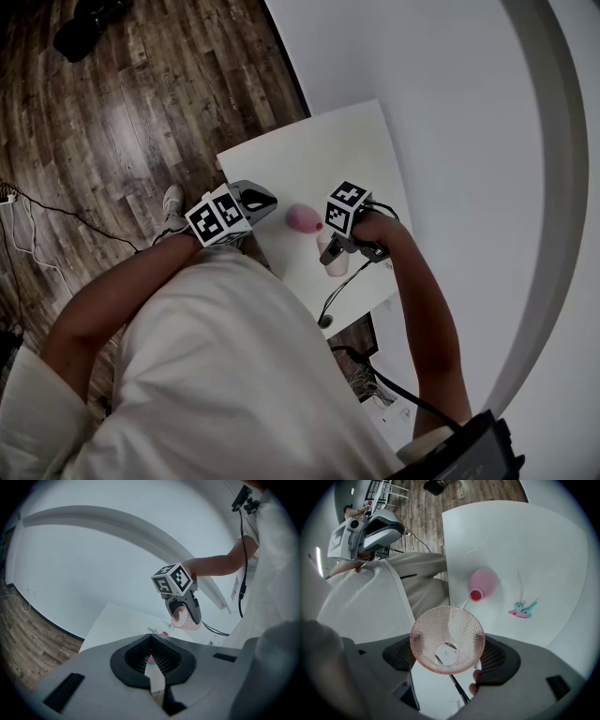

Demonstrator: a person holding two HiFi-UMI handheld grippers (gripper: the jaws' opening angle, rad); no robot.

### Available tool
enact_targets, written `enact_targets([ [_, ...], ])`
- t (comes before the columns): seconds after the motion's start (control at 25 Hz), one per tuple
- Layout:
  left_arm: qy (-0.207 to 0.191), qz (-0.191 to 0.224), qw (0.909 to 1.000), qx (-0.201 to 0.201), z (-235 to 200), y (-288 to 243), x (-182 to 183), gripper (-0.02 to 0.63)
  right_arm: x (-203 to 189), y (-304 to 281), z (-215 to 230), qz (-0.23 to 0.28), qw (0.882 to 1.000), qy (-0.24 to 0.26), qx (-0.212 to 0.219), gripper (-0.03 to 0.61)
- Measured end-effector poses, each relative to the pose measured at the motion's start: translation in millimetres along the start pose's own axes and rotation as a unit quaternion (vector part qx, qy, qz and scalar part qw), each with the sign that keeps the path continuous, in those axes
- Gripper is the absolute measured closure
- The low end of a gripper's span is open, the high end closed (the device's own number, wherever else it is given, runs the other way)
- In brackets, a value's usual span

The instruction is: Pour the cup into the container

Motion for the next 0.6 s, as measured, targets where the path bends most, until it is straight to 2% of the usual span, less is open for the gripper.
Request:
enact_targets([
  [0.6, 0.004, 0.006, 1.0000, 0.002, -0.5, -0.4, -0.3, 0.603, 3.5, 3.6, 3.3, -0.024, 1.000, 0.003, -0.006, 0.193],
])
Point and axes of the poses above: the fingertips, and each gripper's own axes: y backward along the fingers, z to its right, x out of its top, the point moved 10 cm from there along y, backward along the fingers, and after that the axes turned 11 degrees about z, right-handed, at the moved point
